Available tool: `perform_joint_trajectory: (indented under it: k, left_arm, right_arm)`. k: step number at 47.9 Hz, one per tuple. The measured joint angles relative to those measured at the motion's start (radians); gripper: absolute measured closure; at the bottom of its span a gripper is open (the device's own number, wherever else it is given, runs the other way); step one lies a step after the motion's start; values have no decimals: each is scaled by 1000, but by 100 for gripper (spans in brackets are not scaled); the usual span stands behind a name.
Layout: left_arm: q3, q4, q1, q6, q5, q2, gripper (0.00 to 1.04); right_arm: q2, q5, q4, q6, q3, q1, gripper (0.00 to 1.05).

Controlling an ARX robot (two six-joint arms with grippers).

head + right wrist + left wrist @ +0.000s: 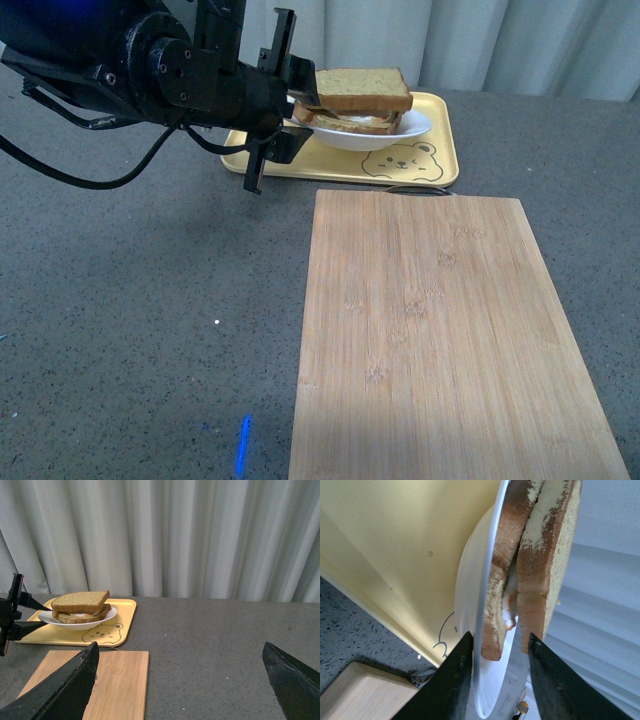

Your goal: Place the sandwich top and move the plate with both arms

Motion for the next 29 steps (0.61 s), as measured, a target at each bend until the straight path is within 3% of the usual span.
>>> perform_joint_trajectory:
  k: [11,15,18,20,22,26,29]
  left_arm:
    - [-103,10,11,64,-17,-93,33]
    - [-140,-49,13,131,-93,-156,15]
    - [-141,-51,16,160,-97,-172,5]
    - [-142,-51,18,169,-98,-176,5]
    - [-163,16,16,232,-167,-173,9]
    - [-327,434,19,606,-417,-180,25]
    - [-486,662,37,935,-455,-226,38]
  right_arm:
    - [0,0,0,0,0,0,9]
    - [0,0,0,0,0,0,9]
    - [0,0,0,0,0,0,9]
    - [0,0,0,0,0,0,9]
    - [0,0,0,0,0,0,9]
    - [0,0,0,0,0,0,9]
    - [0,0,0,0,0,0,9]
